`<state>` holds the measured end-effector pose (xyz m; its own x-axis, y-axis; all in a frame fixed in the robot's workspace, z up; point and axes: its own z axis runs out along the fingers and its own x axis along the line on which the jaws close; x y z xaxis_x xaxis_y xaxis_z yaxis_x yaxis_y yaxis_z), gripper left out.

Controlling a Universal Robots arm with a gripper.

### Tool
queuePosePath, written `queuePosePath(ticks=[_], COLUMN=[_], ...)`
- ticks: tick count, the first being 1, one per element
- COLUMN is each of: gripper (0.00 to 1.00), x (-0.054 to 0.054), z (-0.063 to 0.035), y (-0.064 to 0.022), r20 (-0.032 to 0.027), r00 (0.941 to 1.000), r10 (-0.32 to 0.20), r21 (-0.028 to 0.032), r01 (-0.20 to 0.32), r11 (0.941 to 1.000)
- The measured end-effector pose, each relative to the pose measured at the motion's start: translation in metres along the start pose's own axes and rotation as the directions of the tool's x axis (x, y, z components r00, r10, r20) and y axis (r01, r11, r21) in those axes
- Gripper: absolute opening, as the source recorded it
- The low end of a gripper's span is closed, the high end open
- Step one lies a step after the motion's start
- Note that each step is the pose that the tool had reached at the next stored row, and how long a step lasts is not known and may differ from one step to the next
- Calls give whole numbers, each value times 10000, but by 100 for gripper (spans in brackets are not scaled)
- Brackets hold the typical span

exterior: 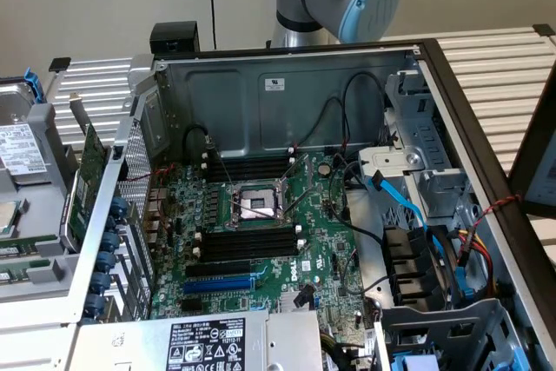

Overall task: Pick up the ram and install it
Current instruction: 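Reach for the ram, then pick up the ram and move it above insertion slot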

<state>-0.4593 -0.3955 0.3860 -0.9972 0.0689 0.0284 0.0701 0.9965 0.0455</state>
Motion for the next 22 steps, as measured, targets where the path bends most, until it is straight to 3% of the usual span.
queuePosePath(ticks=[6,22], gripper=[11,11], x=[46,53], z=[6,6], y=[86,89], r20=[2,1], r00=[10000,10000], r10=[-5,-8], r21=[12,12], r01=[5,8], r11=[10000,10000])
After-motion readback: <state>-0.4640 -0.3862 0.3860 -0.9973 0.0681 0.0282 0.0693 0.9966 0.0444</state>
